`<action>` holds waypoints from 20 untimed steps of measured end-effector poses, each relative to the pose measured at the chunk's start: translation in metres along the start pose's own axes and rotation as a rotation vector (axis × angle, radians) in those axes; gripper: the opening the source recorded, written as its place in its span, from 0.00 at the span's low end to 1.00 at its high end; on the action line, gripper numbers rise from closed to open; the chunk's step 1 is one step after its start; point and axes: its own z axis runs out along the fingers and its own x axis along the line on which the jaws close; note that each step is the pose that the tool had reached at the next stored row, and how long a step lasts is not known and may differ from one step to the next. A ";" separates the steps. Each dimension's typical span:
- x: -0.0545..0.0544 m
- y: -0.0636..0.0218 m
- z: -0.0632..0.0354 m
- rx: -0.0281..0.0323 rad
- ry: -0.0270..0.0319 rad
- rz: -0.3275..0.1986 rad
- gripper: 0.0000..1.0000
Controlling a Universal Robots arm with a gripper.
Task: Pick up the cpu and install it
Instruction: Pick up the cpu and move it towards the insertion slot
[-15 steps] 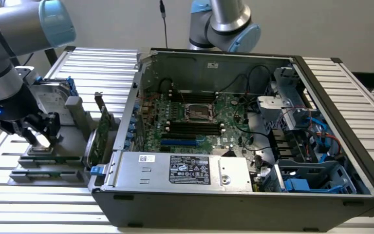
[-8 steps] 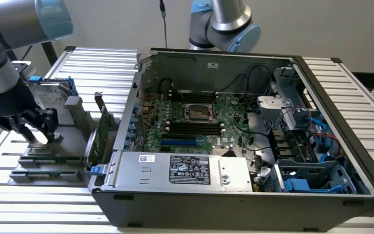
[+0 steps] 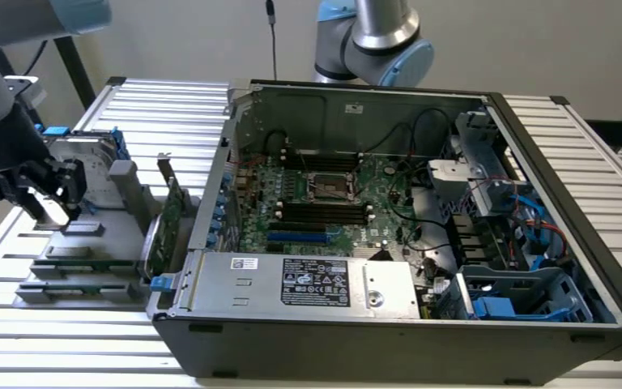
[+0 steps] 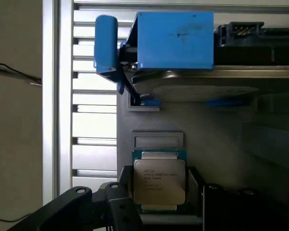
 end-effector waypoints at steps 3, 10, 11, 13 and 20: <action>-0.001 0.0004 -0.0135 0.0000 0.0004 0.000 0.55; -0.009 0.0014 -0.0454 -0.0001 0.0031 0.000 0.55; -0.011 0.0016 -0.0502 0.0000 0.0037 0.000 0.55; -0.016 0.0018 -0.0592 -0.0001 0.0045 -0.001 0.55; -0.042 0.0025 -0.0914 -0.0023 0.0090 -0.005 0.55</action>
